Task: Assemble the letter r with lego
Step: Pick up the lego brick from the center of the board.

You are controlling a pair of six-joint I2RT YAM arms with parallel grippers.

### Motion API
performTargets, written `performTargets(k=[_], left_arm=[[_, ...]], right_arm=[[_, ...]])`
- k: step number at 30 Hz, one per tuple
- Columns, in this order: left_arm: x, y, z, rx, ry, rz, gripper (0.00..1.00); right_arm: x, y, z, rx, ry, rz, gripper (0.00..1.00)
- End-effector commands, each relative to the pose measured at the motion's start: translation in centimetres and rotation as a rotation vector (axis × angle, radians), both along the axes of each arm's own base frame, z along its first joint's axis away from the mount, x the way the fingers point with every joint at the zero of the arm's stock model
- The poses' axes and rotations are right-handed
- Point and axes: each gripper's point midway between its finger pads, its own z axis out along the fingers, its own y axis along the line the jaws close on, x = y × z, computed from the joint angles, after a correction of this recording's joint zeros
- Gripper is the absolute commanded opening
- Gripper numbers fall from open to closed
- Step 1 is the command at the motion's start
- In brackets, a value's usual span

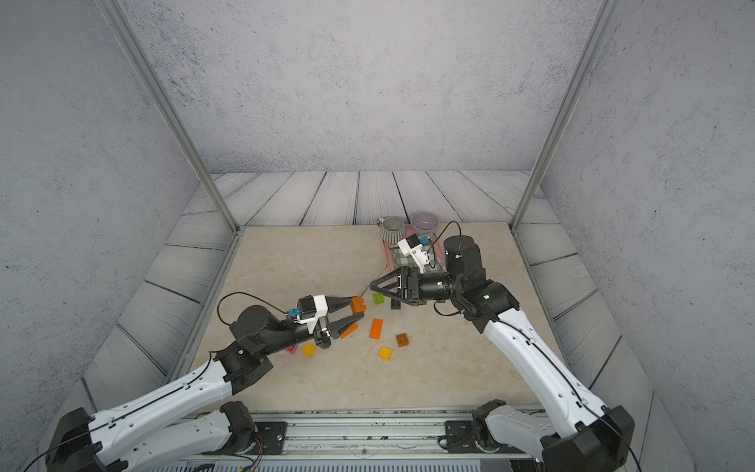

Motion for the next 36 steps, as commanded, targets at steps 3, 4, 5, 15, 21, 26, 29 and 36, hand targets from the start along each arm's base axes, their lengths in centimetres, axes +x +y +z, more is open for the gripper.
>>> performTargets(k=[3,4,5,15,21,26,29,36], left_arm=[[-0.6,0.4,2.3,-0.084,-0.110,-0.041,0.00],[-0.5,0.4,2.4,-0.090,-0.113,-0.042,0.00],[-0.4,0.2,2.4,-0.092,-0.117,-0.045,0.00],[1.1,-0.1,3.2,-0.141,-0.126,-0.037,0.00],[1.2,-0.4,3.6,-0.148,-0.130,-0.056,0.00],[1.4,-0.5,3.6,-0.152,-0.127,-0.050,0.00],[1.5,-0.5,3.8,-0.156,-0.129,-0.045,0.00],[1.6,-0.4,4.2,-0.168,-0.131,-0.039,0.00]], right_arm=[[-1.8,1.2,1.7,0.052,0.002,0.100,0.78],[-1.9,1.4,2.0,0.062,0.003,0.110,0.78],[-2.0,1.7,2.2,0.074,0.010,0.116,0.77],[-3.2,2.4,3.3,0.115,0.034,0.155,0.72],[-3.0,2.8,3.4,0.140,0.058,0.161,0.66],[-3.1,3.1,4.5,0.180,0.070,0.175,0.56],[-3.2,3.2,4.3,0.180,0.080,0.182,0.55],[-3.2,3.4,3.3,0.174,0.108,0.184,0.52]])
